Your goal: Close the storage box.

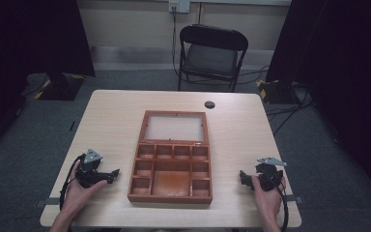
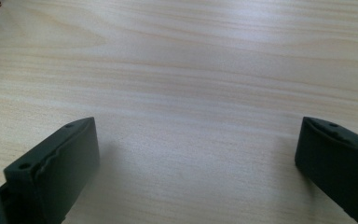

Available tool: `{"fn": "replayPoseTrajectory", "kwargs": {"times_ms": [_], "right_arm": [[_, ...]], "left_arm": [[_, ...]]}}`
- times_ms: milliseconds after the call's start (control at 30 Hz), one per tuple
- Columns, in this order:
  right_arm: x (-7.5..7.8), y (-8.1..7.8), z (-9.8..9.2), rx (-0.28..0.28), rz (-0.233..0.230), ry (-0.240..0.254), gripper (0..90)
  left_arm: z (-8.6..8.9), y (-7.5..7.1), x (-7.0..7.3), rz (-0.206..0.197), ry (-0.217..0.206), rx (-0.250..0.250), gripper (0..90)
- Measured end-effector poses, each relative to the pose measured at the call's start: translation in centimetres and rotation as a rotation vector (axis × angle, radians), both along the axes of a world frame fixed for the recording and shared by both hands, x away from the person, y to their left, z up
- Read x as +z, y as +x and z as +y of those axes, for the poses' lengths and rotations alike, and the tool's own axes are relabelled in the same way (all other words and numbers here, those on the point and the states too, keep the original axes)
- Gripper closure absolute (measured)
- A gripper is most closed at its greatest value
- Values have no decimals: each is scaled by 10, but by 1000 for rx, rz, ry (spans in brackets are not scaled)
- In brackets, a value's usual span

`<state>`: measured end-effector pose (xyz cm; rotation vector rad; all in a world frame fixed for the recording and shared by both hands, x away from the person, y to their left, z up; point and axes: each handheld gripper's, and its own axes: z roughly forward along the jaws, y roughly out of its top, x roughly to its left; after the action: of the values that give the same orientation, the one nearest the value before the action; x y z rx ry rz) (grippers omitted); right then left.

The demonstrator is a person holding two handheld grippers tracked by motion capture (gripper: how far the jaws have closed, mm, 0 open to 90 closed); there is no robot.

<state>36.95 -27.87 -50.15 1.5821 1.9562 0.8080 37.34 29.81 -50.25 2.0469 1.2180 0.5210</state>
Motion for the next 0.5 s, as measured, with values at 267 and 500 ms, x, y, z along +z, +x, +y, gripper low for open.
{"fn": "replayPoseTrajectory", "kwargs": {"times_ms": [267, 500], "right_arm": [[0, 0, 0, -11, -1, 1, 0], [7, 3, 2, -1, -14, 33, 122]], "left_arm": [[1, -1, 2, 2, -11, 32, 164], [-2, 6, 15, 28, -44, 21, 188]]}}
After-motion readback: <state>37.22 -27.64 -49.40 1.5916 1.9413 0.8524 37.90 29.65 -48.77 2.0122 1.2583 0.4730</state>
